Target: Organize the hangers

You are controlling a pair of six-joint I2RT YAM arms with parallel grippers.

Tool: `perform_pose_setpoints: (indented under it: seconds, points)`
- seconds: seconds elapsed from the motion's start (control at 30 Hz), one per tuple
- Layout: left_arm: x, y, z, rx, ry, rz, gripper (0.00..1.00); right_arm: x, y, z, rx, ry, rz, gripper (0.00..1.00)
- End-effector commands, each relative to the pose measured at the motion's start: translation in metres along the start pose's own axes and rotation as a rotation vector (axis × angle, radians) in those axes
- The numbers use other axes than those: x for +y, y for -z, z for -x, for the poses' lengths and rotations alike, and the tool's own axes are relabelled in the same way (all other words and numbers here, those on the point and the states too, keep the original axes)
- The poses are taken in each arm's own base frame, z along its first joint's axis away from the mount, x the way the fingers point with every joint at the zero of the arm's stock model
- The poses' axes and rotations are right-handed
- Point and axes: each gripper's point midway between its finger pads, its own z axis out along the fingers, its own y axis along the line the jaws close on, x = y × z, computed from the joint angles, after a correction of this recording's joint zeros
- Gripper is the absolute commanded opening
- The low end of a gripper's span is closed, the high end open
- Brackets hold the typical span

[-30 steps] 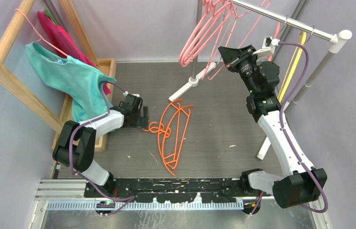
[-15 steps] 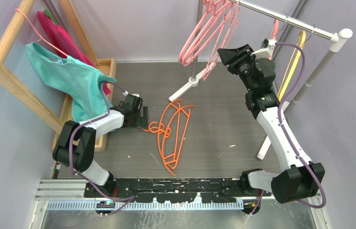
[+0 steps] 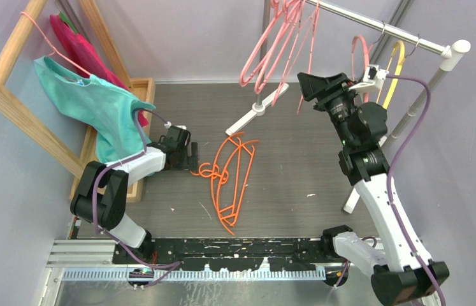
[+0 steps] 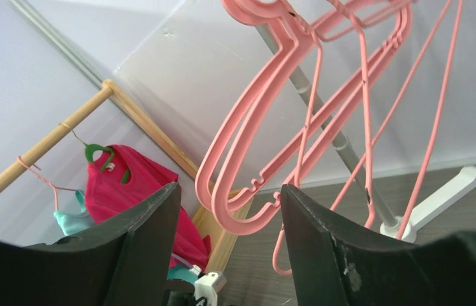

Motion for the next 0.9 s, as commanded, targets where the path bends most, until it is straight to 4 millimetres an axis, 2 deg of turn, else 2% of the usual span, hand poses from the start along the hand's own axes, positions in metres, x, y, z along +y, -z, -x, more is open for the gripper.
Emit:
perform_pose_setpoints:
  seconds: [0.0,0.13,0.33,0.37,0.4,0.43,0.7,0.87]
  points:
    - [-0.004,0.006,0.016,-0.052,0.004,-0.010,0.98,0.018,0.012,0.018,-0.049,0.167,0.035,0.65]
    - [-0.003,0.007,0.017,-0.053,0.004,-0.007,0.98,0.018,0.022,0.029,-0.091,0.291,-0.041,0.60]
    - [-0.006,0.004,0.017,-0.038,0.000,-0.015,0.98,0.006,0.045,0.063,-0.204,0.385,-0.177,0.34]
    - [-0.006,0.004,0.017,-0.036,-0.001,-0.017,0.98,0.005,0.049,0.068,-0.220,0.396,-0.189,0.28]
    - [-0.007,0.005,0.017,-0.037,0.000,-0.018,0.98,0.004,0.053,0.073,-0.237,0.403,-0.202,0.12]
    - [-0.007,0.005,0.018,-0.040,0.001,-0.021,0.98,0.003,0.057,0.078,-0.252,0.410,-0.216,0.03]
    - [-0.009,0.008,0.020,-0.048,0.005,-0.033,0.98,0.003,0.094,0.123,-0.387,0.432,-0.308,0.01]
    - [-0.011,0.010,0.021,-0.054,0.008,-0.047,0.98,-0.027,0.106,0.142,-0.423,0.490,-0.545,0.01]
